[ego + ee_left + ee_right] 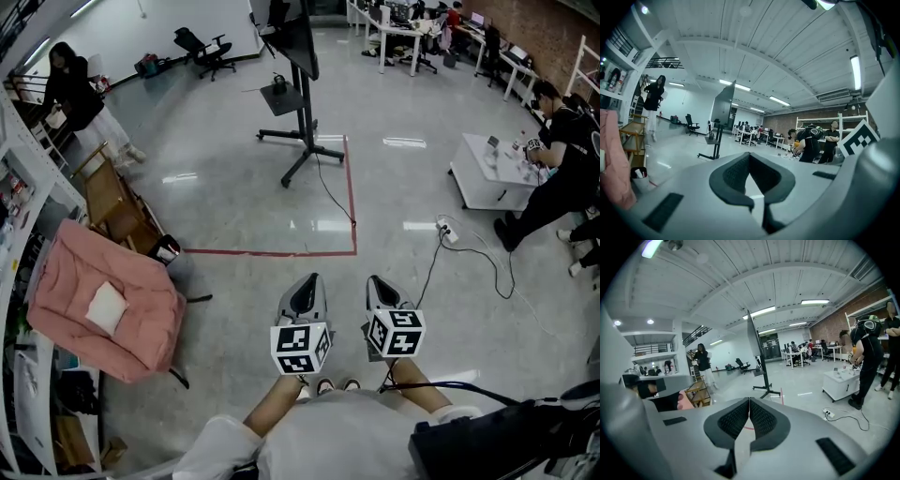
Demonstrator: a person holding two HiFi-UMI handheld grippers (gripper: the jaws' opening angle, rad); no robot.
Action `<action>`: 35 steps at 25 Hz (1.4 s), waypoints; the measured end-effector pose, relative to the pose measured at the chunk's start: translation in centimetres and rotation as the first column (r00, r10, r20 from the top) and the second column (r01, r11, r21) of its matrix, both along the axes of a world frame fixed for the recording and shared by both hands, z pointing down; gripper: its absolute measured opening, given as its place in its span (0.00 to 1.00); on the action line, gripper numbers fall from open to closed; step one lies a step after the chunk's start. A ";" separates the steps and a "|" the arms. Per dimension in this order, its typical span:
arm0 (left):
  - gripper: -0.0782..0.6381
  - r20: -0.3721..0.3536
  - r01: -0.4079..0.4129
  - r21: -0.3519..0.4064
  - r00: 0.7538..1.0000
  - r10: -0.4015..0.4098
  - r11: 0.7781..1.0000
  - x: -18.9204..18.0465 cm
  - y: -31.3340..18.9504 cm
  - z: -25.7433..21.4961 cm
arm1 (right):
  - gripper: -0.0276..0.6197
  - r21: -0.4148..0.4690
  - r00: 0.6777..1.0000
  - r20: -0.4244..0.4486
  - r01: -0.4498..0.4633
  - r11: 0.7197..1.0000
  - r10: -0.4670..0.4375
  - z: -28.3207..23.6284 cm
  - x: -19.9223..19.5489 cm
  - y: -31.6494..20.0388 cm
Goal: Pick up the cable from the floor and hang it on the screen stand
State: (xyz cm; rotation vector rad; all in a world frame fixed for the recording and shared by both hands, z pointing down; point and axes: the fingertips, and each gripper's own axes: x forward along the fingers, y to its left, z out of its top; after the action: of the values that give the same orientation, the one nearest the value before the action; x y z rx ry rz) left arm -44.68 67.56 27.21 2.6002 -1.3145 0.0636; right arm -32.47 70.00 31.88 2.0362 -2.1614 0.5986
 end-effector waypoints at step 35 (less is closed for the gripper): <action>0.11 0.103 -0.039 -0.064 0.994 0.045 0.997 13.9 -27.1 3.8 | 0.07 -0.144 0.992 0.094 -0.065 0.988 0.079 5.2 17.5 -27.2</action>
State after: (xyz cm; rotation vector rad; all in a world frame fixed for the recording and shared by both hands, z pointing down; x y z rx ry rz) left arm -30.80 40.46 30.96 2.6041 -1.2699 0.2461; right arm -14.96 42.79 37.09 2.0580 -2.0396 0.8535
